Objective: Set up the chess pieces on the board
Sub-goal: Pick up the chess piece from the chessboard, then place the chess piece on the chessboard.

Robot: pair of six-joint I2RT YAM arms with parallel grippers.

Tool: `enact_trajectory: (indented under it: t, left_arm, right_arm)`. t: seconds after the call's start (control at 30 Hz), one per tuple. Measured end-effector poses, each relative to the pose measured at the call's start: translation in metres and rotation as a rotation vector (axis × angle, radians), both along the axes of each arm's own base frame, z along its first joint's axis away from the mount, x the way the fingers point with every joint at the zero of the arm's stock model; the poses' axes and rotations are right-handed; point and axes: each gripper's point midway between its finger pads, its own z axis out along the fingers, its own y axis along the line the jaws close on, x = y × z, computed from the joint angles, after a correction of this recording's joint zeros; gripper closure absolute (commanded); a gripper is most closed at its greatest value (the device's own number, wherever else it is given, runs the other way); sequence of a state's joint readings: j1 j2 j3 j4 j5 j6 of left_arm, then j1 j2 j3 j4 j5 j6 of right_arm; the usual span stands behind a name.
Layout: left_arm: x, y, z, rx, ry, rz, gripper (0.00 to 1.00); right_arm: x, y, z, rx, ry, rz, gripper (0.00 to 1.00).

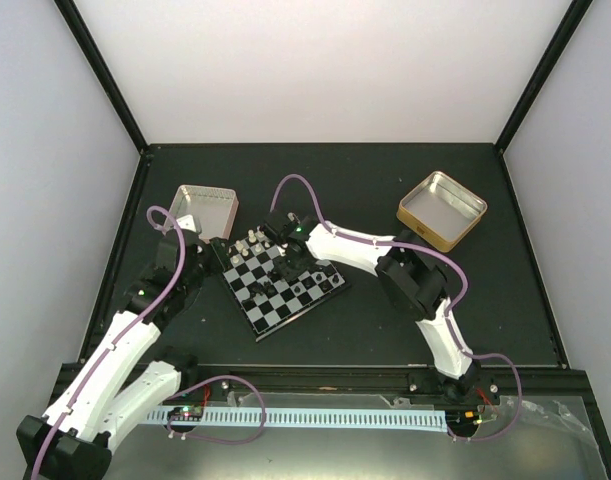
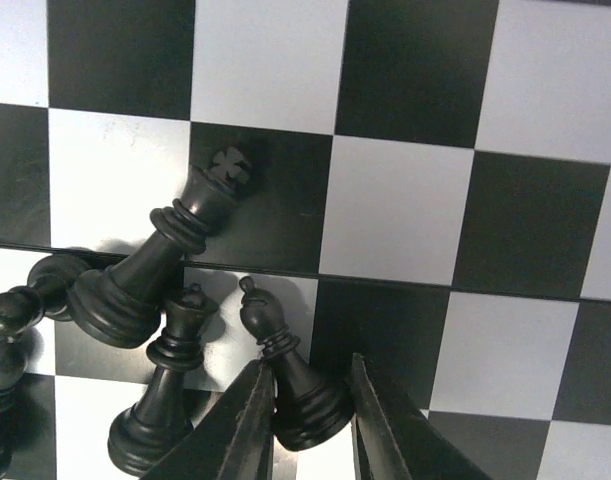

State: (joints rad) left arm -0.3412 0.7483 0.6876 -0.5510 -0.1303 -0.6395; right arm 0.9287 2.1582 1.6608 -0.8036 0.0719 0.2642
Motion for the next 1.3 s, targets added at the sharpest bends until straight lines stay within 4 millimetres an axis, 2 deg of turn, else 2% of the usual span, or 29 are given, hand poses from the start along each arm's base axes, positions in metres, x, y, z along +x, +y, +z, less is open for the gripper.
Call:
enact_trajectory:
  t: [0.27,0.53,0.6,0.77,0.93,1.0,1.13,1.3]
  left_arm:
    - [-0.001,-0.004,0.0,-0.013,0.003,-0.019,0.43]
    - [0.001,-0.022,0.004,-0.076,-0.005,-0.098,0.37]
    - [0.002,-0.027,0.006,-0.091,-0.016,-0.117,0.35]
    - [0.002,-0.045,0.013,-0.155,-0.05,-0.207,0.28]
    - [0.0,-0.073,0.027,-0.24,-0.095,-0.357,0.24]
    - [-0.001,-0.083,0.03,-0.265,-0.103,-0.409,0.24]
    - [-0.004,-0.097,0.03,-0.299,-0.091,-0.493,0.29]
    - [-0.006,-0.109,0.022,-0.327,-0.049,-0.56,0.42]
  right_arm:
    - [0.002,0.0,0.001,0.026,-0.032,-0.005,0.86]
    - [0.006,-0.02,0.011,0.091,-0.093,-0.045,0.87]
    - [0.01,-0.023,0.022,0.132,-0.123,-0.058,0.87]
    - [0.016,-0.019,0.068,0.288,-0.224,-0.065,0.87]
    - [0.005,-0.004,0.12,0.499,-0.276,-0.008,0.86]
    - [-0.002,0.002,0.136,0.576,-0.278,0.025,0.86]
    - [-0.018,0.01,0.152,0.688,-0.253,0.079,0.86]
    - [-0.033,0.019,0.159,0.782,-0.206,0.134,0.86]
